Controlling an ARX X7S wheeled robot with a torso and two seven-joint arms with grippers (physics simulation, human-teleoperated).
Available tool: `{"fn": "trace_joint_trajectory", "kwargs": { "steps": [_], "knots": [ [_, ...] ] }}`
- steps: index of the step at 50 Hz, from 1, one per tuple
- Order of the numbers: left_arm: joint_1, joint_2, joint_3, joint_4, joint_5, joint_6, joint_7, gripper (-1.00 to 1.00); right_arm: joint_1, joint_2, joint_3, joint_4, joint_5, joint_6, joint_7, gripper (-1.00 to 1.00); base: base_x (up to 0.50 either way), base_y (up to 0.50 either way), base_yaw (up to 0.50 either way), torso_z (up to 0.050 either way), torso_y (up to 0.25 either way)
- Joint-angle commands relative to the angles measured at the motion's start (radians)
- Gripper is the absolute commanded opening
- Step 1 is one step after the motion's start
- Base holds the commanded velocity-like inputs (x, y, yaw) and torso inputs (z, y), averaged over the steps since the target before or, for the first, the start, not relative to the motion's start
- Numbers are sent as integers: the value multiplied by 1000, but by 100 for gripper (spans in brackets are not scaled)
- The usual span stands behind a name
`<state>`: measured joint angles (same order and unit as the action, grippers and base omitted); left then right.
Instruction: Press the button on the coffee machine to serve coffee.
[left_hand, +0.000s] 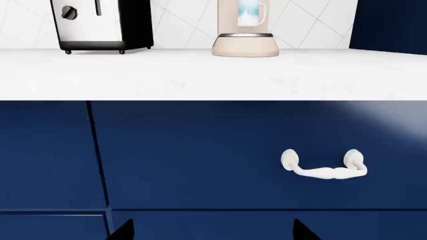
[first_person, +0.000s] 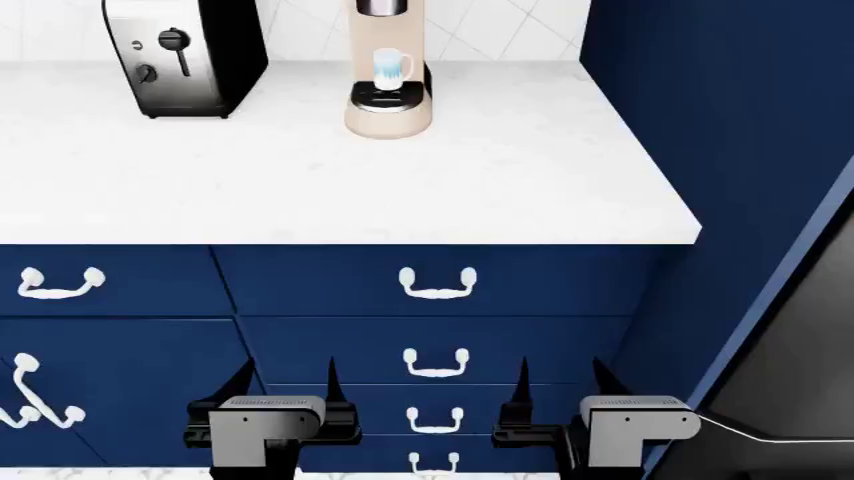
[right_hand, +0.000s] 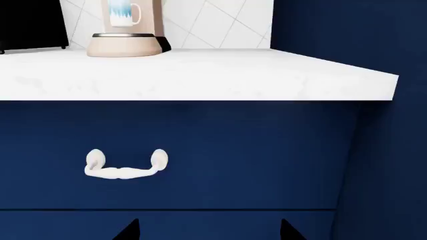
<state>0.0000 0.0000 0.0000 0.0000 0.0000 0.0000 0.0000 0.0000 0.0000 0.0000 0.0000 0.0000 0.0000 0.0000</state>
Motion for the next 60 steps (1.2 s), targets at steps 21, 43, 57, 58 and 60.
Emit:
{"fn": "trace_joint_trajectory", "kwargs": {
  "steps": [21, 43, 57, 58, 60],
  "knots": [
    [22, -85, 41, 1, -79, 26, -39, 100, -6, 67, -89, -13, 34, -1, 64, 100, 0, 0, 0, 0, 0],
    [-9, -87, 102, -4, -72, -7, -88, 100, -6, 87, -103, -11, 70, -11, 107, 100, 100, 362, 0, 0, 0],
    [-15, -112, 111, -15, -80, -27, -109, 100, -2, 103, -124, -16, 78, -6, 128, 100, 0, 52, 0, 0, 0],
    [-14, -115, 109, -14, -87, -21, -105, 100, -2, 104, -126, -17, 79, -5, 129, 100, 0, 0, 0, 0, 0],
    [-14, -116, 108, -21, -94, -9, -104, 100, -3, 107, -129, -19, 78, -3, 133, 100, 0, 0, 0, 0, 0]
  ]
}}
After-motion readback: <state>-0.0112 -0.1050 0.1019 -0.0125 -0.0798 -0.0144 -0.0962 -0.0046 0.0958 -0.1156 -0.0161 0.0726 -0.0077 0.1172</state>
